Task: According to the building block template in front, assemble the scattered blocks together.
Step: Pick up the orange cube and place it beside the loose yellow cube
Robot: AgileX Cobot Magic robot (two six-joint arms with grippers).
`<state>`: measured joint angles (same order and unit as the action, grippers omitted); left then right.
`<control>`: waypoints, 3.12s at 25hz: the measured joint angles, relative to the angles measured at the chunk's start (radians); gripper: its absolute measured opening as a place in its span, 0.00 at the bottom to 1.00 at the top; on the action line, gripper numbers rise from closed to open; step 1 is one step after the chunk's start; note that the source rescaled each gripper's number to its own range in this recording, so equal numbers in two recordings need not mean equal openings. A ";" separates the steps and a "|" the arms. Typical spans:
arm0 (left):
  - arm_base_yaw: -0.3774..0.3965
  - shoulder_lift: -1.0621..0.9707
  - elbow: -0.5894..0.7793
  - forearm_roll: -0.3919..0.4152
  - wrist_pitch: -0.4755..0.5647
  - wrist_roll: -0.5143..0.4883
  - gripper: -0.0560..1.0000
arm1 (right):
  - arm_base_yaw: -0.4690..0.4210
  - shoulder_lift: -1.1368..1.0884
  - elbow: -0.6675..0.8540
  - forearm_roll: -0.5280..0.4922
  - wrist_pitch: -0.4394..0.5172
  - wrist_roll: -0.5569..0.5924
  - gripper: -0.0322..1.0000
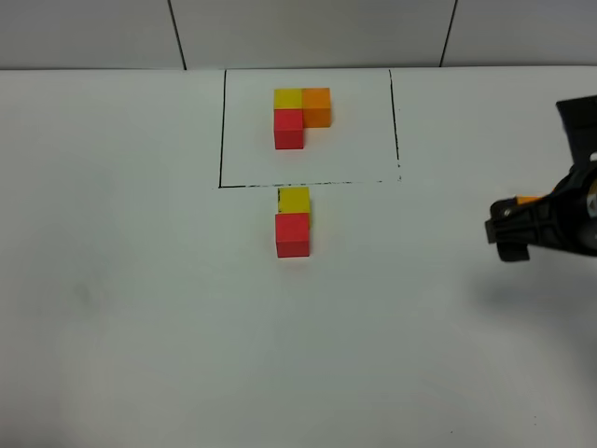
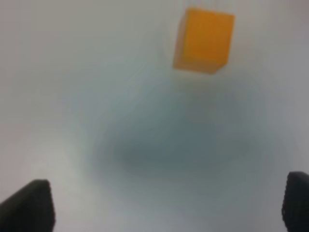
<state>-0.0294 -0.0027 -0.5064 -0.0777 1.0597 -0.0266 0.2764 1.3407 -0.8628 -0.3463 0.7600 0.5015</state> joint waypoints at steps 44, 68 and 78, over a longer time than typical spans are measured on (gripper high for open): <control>0.000 0.000 0.000 0.000 0.000 0.000 0.75 | -0.303 0.562 -0.344 0.386 -0.042 -0.557 0.92; 0.000 0.000 0.000 0.000 0.000 0.000 0.75 | -0.324 0.684 -0.344 0.385 -0.171 -0.574 0.89; 0.000 0.000 0.000 0.000 0.000 0.000 0.75 | -0.324 0.686 -0.344 0.385 -0.189 -0.585 0.88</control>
<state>-0.0294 -0.0027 -0.5064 -0.0777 1.0597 -0.0266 -0.0479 2.0262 -1.2067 0.0386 0.5712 -0.0839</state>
